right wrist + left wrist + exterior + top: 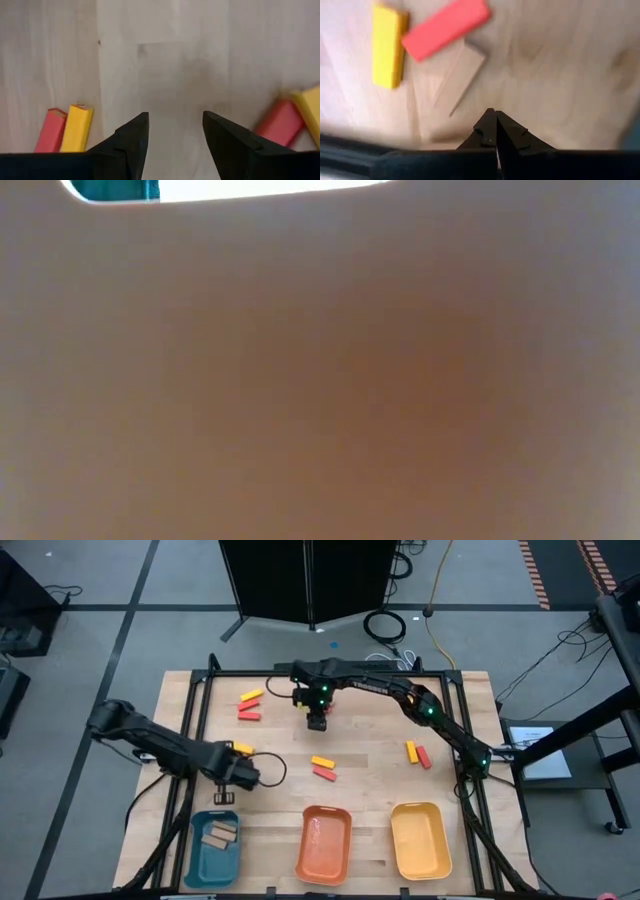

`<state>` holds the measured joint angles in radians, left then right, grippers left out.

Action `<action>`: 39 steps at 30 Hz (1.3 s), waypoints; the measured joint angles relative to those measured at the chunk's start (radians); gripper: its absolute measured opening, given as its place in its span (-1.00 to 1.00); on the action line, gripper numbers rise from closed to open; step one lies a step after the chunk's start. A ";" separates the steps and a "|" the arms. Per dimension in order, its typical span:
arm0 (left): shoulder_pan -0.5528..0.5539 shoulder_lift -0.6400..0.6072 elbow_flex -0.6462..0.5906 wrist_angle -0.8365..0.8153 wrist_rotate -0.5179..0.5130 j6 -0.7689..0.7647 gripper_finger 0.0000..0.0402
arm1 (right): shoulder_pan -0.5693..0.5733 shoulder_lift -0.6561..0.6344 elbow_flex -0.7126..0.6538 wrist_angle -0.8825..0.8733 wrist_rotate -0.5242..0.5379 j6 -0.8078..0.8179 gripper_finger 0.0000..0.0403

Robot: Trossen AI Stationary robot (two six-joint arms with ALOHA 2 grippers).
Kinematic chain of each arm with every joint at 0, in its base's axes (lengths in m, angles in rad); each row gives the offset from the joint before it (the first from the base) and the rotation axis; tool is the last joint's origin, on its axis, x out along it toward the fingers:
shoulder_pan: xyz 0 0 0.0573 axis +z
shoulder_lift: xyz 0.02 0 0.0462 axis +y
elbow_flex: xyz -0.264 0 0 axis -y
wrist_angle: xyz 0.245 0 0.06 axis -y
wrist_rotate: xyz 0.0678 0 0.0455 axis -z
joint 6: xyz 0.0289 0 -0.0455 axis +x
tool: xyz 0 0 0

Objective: Sort blocks
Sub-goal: Put the bottom left brown block into the blue bin

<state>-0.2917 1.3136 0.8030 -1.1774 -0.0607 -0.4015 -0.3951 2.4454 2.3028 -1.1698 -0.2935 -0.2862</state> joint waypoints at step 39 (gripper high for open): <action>0.206 0.079 -0.019 0.120 0.006 0.435 -0.08 | -0.035 -0.051 0.000 -0.148 -0.132 -0.063 -0.10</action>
<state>-0.0859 1.3926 0.7840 -1.0576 -0.0548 0.0330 -0.4299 2.3939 2.3032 -1.3180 -0.4259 -0.3490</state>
